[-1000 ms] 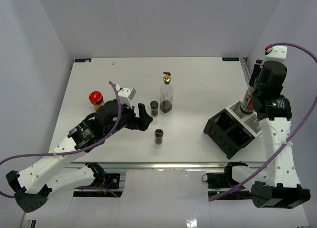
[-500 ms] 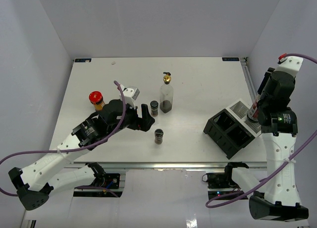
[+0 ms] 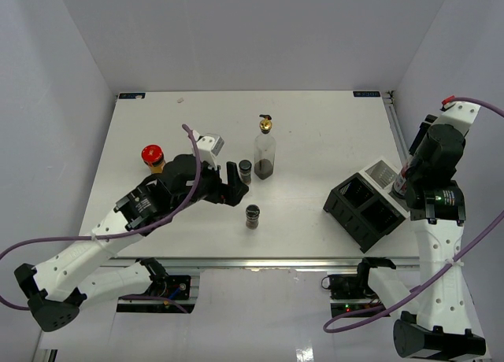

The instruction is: Organize the condiment bottles

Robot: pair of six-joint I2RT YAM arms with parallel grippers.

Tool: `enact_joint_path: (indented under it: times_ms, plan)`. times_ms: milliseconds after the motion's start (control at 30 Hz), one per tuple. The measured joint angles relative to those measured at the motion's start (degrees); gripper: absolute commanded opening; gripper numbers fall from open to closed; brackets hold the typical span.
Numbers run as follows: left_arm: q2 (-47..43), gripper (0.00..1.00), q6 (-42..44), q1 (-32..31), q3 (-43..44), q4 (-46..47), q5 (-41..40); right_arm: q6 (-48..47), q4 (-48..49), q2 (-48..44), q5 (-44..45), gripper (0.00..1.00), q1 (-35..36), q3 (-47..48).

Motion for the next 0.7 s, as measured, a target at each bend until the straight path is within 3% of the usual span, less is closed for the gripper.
enact_joint_path:
  times_ms: [700]
  plan:
    - [3.2, 0.98, 0.1, 0.0, 3.6, -0.2, 2.2, 1.4, -3.3, -0.5, -0.1, 0.08, 0.0, 1.2]
